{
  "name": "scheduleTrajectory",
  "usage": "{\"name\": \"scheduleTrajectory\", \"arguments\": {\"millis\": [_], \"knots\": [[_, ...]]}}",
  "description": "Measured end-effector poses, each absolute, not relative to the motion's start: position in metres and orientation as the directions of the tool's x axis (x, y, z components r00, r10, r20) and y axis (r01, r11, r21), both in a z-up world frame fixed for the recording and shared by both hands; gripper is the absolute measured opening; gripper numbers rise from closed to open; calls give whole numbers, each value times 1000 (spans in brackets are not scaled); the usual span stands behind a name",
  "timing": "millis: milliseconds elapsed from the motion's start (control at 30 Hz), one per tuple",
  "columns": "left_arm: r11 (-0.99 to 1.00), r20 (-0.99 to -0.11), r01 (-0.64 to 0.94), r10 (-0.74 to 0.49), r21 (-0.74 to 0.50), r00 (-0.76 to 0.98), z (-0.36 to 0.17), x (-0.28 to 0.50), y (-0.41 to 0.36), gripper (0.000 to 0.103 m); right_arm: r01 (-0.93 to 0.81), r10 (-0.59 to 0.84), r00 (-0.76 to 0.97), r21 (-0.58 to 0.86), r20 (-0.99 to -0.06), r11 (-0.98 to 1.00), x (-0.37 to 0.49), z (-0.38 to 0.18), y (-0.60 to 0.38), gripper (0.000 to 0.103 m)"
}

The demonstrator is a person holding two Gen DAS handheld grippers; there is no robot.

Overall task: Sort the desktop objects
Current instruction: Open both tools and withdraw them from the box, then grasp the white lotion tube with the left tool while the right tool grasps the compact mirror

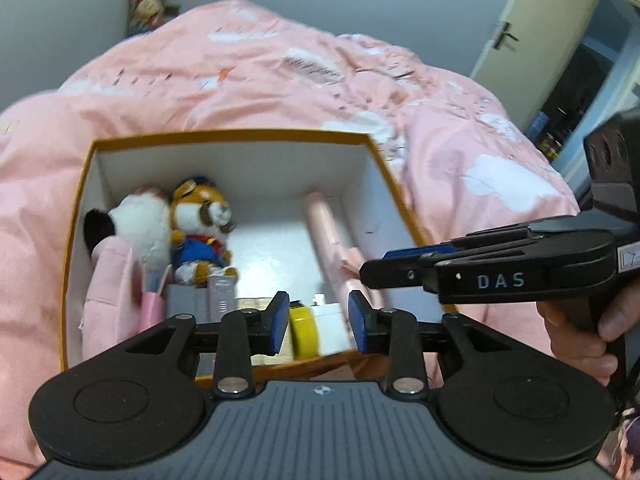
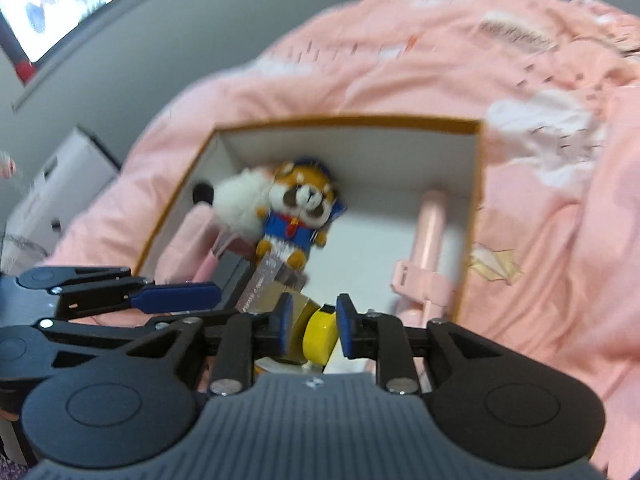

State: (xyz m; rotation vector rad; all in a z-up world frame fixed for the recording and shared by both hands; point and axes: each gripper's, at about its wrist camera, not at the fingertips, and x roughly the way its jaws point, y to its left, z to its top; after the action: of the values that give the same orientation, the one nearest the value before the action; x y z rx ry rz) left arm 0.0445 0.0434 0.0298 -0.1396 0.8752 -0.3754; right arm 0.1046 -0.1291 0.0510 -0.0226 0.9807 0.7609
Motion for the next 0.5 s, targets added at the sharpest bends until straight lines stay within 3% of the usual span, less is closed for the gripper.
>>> {"name": "scheduleTrajectory", "arguments": {"millis": [67,167,500], "knots": [[920,-718,284,-389,-269,577,31,37,37,36,-565,573,398,301,-716,768,86,52,-143,36],[913,-727,297,-404,-281,556,27,28,28,36,-517,552,463,294,-694,804,63,49,-165,37],[919,-852,277,-371,-280,370,-22,17,-4,36,-384,458,447,298,-768,874,26,-4,-195,37]]}}
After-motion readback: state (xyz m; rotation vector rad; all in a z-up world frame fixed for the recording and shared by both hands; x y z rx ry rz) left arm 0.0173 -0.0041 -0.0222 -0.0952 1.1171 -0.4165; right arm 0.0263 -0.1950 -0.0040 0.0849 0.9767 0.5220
